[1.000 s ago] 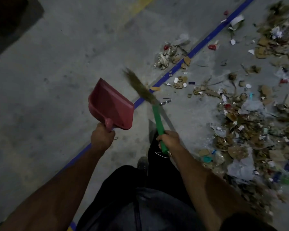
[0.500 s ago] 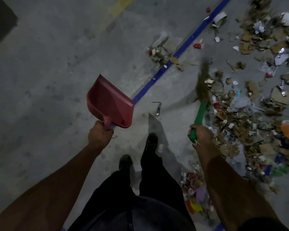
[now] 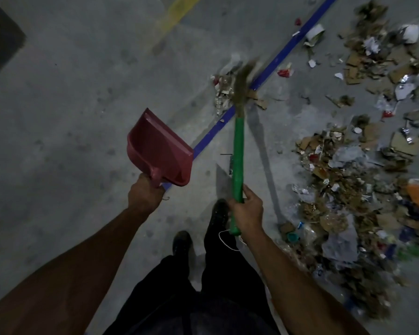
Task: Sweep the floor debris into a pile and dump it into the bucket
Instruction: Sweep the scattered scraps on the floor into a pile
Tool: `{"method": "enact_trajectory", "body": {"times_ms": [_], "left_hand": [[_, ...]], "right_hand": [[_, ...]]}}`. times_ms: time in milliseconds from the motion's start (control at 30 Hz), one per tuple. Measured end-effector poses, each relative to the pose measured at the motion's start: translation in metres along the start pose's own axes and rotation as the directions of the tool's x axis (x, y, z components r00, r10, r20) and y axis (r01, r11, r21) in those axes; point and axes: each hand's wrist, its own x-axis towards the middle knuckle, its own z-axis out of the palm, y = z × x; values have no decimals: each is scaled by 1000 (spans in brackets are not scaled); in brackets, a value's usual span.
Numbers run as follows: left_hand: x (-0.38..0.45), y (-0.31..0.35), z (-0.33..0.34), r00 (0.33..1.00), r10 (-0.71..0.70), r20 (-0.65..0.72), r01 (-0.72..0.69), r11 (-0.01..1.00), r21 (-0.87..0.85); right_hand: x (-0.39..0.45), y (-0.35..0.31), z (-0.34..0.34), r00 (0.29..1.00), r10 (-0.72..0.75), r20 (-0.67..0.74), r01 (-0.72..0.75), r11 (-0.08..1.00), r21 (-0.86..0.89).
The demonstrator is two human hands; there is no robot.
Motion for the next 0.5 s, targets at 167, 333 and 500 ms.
{"method": "enact_trajectory", "body": {"times_ms": [167,333,500], "left_hand": [[14,4,2,999,-34,-19,33,999,-18],[39,5,7,999,-42,-34,41,999,-19],[61,15,14,998,-38,-42,36,999,-40]], "right_hand": [[24,-26,31,980,-110,167,149,959,-242],[79,-68,54,982,14,191,29,975,-220],[159,-73,56,975,195,102,-207,971,116]]}}
